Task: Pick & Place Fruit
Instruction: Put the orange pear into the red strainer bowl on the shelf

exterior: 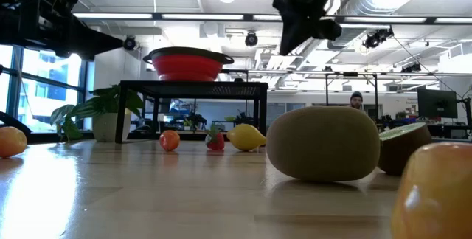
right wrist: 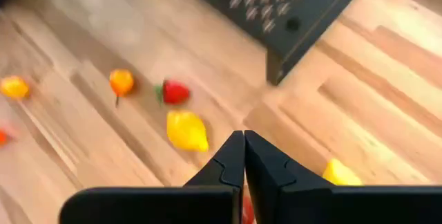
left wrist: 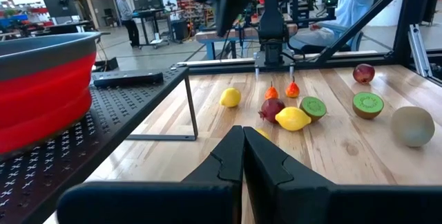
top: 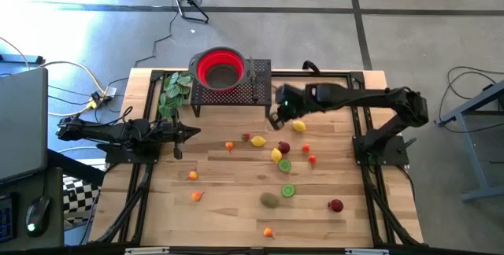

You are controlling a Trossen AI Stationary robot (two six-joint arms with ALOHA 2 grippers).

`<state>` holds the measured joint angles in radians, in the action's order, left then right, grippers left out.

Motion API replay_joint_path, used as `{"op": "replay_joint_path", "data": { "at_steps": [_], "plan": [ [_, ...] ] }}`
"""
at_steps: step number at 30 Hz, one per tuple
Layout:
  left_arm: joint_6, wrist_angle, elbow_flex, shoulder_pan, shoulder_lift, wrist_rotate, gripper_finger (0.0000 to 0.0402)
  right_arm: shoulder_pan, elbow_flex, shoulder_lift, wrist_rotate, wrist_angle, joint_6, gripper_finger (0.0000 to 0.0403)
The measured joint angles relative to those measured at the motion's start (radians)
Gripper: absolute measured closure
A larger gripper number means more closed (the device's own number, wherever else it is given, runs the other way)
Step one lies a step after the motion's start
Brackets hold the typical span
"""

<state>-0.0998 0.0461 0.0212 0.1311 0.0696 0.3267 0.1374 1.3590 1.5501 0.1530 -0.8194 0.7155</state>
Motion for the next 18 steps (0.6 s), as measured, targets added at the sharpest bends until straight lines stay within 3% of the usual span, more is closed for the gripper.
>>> {"op": "replay_joint_path", "data": {
  "at_steps": [4, 11, 18],
  "plan": [
    [0.000, -0.009, 0.000, 0.000, 0.000, -0.001, 0.0398, -0.119, 0.000, 0.000, 0.083, 0.000, 0.040, 0.0400],
    [0.000, -0.010, 0.000, 0.000, 0.000, -0.001, 0.0398, -0.314, 0.000, 0.000, 0.386, -0.001, 0.073, 0.0400],
    [0.046, -0.012, 0.000, 0.000, 0.000, -0.001, 0.0398, -0.339, 0.000, -0.027, 0.398, -0.009, -0.123, 0.0400]
  ]
}}
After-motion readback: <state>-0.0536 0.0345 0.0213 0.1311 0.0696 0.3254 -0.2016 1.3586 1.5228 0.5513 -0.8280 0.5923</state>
